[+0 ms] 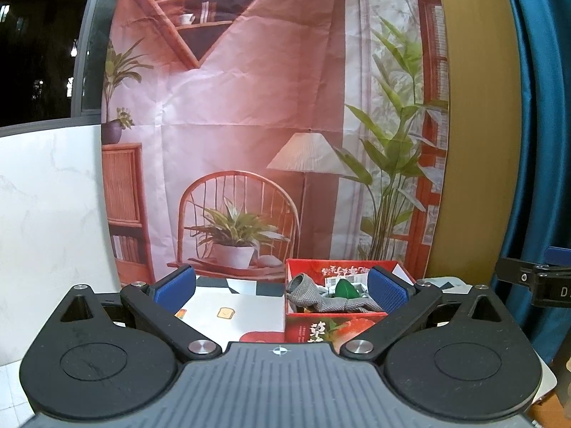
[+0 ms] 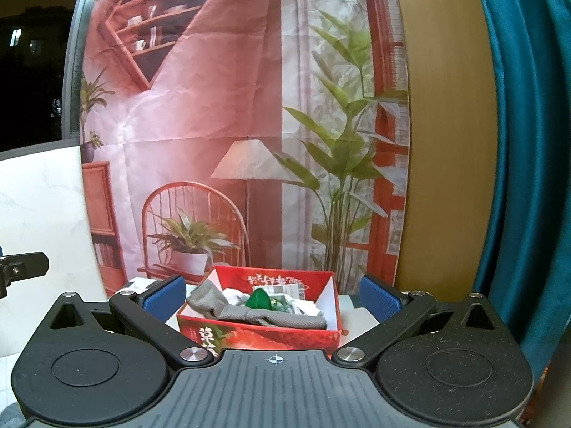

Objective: Organize soft objects

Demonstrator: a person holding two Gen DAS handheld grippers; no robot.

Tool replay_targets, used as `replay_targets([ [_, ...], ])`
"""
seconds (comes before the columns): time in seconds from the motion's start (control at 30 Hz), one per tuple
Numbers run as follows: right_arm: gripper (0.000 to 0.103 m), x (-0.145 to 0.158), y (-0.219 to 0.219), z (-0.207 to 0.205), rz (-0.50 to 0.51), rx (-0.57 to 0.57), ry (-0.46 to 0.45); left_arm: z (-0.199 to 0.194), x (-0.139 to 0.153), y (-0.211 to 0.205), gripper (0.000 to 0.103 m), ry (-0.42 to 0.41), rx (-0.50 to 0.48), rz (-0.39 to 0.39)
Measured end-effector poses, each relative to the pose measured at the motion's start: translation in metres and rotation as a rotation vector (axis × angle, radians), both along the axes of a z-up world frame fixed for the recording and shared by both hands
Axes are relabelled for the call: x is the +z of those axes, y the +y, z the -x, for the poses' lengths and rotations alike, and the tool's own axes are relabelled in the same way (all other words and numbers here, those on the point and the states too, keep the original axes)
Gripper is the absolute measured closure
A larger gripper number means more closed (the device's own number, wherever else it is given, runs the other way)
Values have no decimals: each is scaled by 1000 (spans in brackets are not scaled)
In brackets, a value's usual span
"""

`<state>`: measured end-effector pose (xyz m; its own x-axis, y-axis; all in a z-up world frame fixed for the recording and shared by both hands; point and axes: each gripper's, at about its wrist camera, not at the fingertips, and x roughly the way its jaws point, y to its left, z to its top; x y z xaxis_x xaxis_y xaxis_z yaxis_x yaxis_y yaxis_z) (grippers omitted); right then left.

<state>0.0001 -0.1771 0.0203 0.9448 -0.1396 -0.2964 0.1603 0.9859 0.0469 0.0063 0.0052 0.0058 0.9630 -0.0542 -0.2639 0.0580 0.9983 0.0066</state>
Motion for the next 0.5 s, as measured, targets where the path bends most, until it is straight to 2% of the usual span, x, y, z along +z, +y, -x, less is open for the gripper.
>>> replay_targets([
  [0.5,0,-3,2,-3,16,-6,19,-1,-3,2,0,22,-3,29],
])
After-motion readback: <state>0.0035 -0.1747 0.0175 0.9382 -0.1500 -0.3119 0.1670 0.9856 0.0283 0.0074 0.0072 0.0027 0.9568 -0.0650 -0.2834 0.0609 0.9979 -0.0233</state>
